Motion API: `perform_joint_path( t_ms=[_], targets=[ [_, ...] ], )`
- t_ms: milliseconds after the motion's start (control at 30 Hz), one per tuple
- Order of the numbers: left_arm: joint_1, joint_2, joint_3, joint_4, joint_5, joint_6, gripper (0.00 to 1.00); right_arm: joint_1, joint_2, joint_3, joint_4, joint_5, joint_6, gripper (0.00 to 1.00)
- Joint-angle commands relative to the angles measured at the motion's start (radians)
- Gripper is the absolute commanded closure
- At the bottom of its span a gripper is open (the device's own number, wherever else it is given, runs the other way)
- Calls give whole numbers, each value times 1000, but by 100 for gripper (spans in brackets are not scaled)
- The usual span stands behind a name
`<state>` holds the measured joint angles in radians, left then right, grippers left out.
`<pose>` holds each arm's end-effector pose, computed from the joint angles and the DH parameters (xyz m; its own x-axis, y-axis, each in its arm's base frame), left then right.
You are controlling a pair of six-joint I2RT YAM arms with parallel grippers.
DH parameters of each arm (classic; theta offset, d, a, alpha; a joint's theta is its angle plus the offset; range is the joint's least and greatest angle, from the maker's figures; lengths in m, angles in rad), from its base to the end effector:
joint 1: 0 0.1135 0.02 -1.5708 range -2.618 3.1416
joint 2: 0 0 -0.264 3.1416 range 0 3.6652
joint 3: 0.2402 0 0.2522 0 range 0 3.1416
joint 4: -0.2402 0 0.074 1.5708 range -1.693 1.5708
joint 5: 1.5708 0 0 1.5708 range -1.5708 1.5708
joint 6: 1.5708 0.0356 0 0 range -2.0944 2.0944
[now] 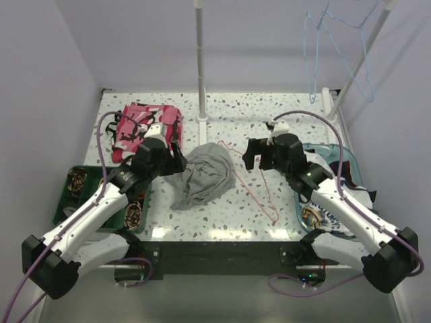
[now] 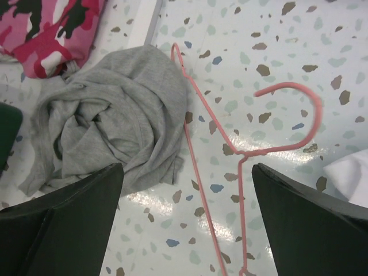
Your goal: Place the tank top on the hanger
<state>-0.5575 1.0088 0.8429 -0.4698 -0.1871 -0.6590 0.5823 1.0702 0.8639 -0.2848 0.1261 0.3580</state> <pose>0.1889 -0.1100 0.2909 -0.6389 -0.3107 -0.7038 0.0021 0.9141 -0.4054 0.2044 0.1292 0.3021 -0.5276 0.0688 -0.8467 -0.2862 0.9240 0.2534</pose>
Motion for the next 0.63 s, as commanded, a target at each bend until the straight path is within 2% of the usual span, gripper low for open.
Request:
perform_joint_path(
  t_ms=[0,200,600],
  targets=[
    [-2,-18,61,46,6,50,30,4,-82,50,-46,73,7,1],
    [-2,-13,65,66,18,59,31,4,-121,60,-93,107,2,2],
    [-1,-30,67,69,20,78,30,4,-139,47,-82,121,13,1]
  ],
)
